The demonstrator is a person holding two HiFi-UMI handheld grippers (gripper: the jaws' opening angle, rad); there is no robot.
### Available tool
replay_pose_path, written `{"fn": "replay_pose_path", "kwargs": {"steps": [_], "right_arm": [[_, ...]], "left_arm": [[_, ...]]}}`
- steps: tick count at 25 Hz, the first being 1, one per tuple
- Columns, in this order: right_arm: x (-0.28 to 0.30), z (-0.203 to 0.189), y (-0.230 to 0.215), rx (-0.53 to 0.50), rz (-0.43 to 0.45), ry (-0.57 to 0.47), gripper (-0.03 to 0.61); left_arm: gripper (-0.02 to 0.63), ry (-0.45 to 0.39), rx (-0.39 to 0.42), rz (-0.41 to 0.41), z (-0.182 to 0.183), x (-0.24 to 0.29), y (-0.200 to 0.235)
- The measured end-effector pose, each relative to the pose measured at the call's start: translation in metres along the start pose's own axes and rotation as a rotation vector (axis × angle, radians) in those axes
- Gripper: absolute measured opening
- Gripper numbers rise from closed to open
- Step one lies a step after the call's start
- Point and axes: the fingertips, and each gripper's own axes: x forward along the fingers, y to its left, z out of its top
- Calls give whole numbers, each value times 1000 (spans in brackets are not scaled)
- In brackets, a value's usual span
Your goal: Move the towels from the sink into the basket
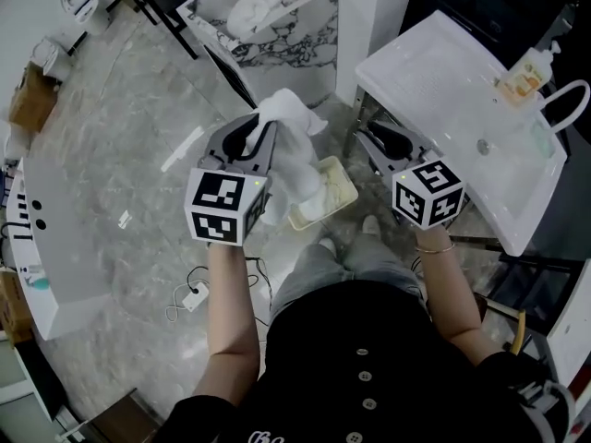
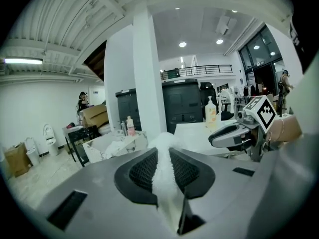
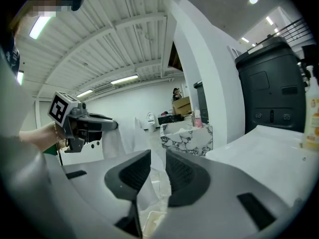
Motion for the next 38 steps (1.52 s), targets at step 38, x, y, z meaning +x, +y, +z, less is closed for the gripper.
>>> {"fn": "replay_pose_path", "kwargs": {"steps": [38], "right_arm": [[64,-191,-15,285,-28,275,92]], "left_arm": [[69,457,-233,-243,-282,107,-64]]}}
